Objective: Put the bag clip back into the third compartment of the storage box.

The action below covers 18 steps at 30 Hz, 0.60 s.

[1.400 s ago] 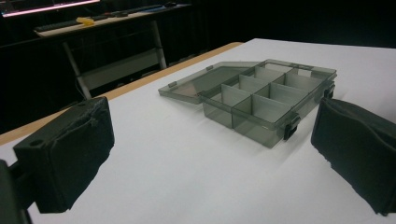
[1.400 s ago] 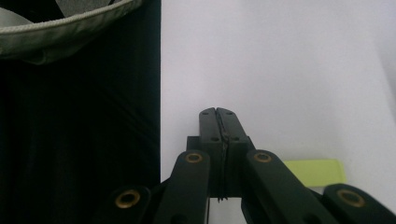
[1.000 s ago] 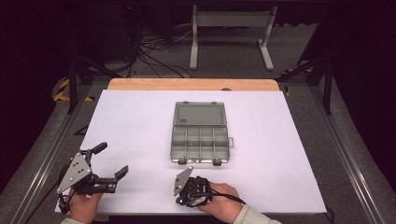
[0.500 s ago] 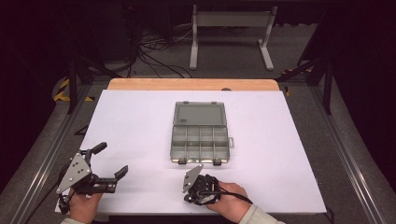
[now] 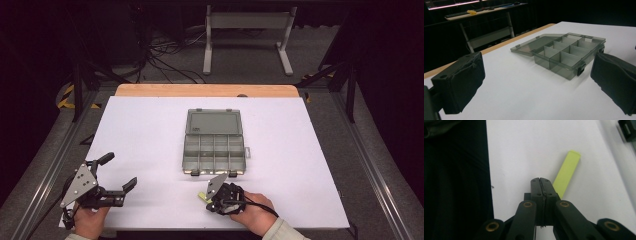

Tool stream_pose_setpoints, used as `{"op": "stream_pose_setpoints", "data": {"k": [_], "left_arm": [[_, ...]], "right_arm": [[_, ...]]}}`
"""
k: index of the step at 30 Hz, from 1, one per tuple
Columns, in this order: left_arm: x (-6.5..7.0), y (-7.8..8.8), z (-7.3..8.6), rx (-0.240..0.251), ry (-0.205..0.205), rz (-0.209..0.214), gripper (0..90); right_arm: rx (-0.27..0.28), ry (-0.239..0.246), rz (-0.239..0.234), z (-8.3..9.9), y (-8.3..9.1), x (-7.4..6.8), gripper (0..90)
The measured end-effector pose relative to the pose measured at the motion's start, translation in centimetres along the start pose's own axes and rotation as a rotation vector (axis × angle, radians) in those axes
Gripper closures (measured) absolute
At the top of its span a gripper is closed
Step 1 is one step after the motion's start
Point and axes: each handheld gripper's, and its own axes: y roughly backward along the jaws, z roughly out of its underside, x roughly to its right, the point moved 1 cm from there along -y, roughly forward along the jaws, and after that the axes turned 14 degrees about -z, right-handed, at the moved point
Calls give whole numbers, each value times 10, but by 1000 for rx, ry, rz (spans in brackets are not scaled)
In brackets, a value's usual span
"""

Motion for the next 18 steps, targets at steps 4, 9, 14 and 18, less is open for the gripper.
{"op": "stream_pose_setpoints", "data": {"k": [4,9,14,18], "left_arm": [[0,0,0,2,-1,2,1],[0,0,0,0,-1,0,1],[0,0,0,2,1,0,1],[0,0,0,-1,-1,1,2]], "right_arm": [[1,-11,12,3,3,4,900],[-6,-20,42,4,5,7,900],[-6,-30,56,6,7,9,900],[6,-44,66,7,9,12,900]]}}
